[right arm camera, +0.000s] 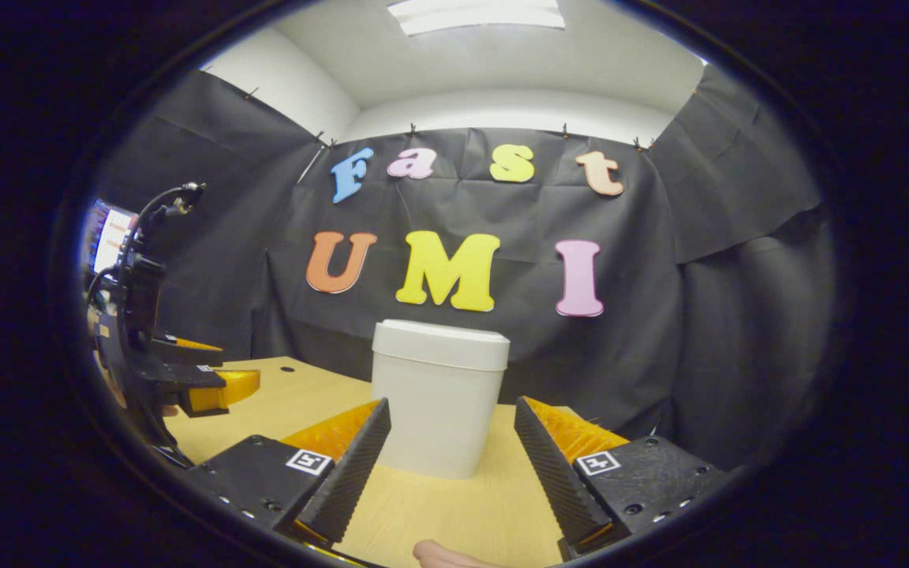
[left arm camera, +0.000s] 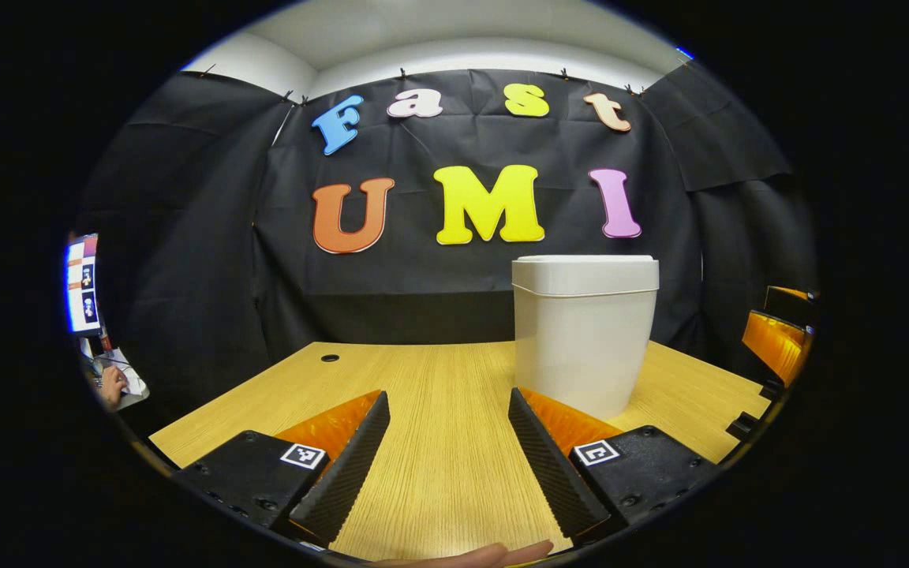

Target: Press the lid of the desktop garbage bin to open it, pick up the crumpled paper on the desktop and throw it into the bin, then pick up the pop can on the desktop and drop it into the bin, and finally close the garbage bin lid.

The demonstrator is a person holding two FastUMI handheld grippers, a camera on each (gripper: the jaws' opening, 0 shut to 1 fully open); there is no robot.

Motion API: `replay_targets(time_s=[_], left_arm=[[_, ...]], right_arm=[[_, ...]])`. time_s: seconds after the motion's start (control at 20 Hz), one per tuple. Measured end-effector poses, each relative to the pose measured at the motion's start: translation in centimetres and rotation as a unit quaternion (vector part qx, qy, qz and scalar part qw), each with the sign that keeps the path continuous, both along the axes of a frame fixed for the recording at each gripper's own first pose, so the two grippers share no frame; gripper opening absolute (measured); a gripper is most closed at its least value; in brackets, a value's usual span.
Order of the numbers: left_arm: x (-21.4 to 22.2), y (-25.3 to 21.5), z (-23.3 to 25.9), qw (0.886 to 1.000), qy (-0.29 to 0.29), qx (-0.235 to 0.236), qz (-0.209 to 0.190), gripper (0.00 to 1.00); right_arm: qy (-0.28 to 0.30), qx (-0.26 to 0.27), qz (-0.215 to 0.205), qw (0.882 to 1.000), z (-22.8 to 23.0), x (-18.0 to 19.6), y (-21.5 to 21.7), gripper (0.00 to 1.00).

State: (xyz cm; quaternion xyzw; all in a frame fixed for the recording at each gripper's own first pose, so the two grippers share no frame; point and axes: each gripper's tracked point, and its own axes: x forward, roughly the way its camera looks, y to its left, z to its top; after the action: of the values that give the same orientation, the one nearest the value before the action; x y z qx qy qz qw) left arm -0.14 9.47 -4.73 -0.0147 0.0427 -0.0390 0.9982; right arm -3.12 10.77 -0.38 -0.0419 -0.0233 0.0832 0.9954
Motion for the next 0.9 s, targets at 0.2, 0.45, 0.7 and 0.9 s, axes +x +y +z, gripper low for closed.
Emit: replay_targets(time_s=[0.2, 0.45, 0.7, 0.9], left_arm=[[0.1, -0.4, -0.1, 1.0, 0.001, 0.001, -0.005, 0.98], [0.3, 0.1, -0.5, 1.0, 0.009, -0.003, -0.001, 0.98], [0.3, 0.3, -0.4, 1.0, 0.008, -0.003, 0.002, 0.98], [0.3, 0.3, -0.4, 1.0, 0.008, -0.004, 0.002, 0.98]], right_arm=[[0.025, -0.009, -0.017, 1.0, -1.8, 0.8, -0.8, 0.98], [0.039, 0.02, -0.03, 0.999, -2.1, 1.5, -1.7, 0.95], [0.045, 0.032, -0.038, 0.998, -2.3, 1.8, -2.6, 0.95], [0.05, 0.033, -0.037, 0.998, -2.7, 1.7, -2.7, 0.95]])
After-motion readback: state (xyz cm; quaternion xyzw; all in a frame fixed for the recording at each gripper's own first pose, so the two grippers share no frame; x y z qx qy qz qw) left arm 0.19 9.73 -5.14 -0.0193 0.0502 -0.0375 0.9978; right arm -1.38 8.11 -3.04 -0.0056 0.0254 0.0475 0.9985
